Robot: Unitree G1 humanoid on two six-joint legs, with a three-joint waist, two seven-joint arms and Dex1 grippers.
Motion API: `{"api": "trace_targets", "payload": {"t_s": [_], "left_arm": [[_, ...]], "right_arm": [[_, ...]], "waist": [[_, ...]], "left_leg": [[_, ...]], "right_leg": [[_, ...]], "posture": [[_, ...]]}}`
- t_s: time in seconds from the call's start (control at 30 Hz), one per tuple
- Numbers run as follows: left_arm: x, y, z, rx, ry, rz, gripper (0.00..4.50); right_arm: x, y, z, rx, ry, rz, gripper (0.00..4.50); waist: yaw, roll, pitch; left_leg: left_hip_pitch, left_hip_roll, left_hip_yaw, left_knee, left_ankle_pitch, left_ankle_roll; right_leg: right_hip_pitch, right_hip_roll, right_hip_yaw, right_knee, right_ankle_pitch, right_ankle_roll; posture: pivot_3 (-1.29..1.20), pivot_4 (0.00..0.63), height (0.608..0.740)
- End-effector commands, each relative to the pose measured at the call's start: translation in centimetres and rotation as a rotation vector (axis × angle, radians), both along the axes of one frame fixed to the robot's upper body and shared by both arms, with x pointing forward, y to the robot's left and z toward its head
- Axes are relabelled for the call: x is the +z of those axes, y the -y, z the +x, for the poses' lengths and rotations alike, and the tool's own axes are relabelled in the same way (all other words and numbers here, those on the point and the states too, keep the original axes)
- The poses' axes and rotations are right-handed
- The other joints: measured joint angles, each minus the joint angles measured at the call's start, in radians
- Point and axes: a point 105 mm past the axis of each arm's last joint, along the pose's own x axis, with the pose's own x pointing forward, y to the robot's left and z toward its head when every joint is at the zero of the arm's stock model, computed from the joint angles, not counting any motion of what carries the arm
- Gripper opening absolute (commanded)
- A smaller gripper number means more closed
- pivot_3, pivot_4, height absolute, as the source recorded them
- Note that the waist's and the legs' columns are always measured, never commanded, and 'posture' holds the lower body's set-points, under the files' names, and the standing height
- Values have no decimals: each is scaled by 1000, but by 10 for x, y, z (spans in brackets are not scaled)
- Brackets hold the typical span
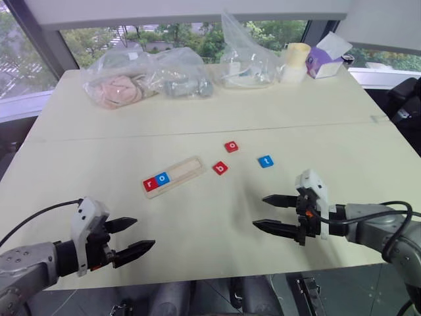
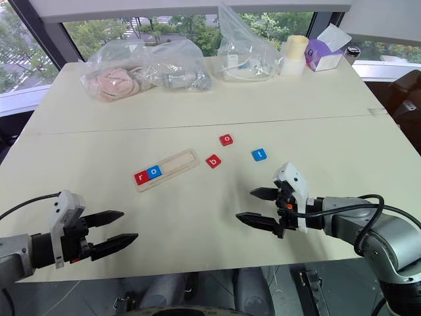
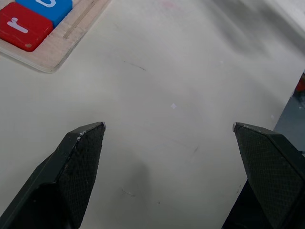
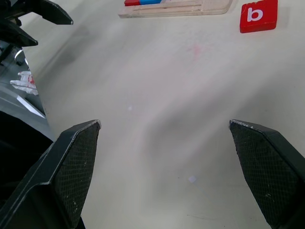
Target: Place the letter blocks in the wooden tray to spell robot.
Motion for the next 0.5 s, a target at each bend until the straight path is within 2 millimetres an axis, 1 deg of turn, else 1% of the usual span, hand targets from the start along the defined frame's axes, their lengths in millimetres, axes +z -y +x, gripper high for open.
{"api": "trace_targets", "payload": {"t_s": [0.03,0.13,0.5], "left_arm": [[8,3,0,-10,43,-1,4500],[11,4,2,5,46,-21,4500],[11,1,2,28,60,-7,4500]], "right_arm": [[8,-4,-1,26,38,2,4424],[7,-4,1,27,38,0,4424],[5,-7,4,33,47,-9,4424]], "waist": [[0,0,0],[0,0,0],[0,0,0]], "left_leg": [[0,0,0,0,0,0],[0,0,0,0,0,0],[0,0,0,0,0,0]], "right_leg": [[0,0,0,0,0,0],[0,0,0,0,0,0],[0,0,0,0,0,0]], "posture": [[0,150,740],[0,150,740],[0,150,740]]}}
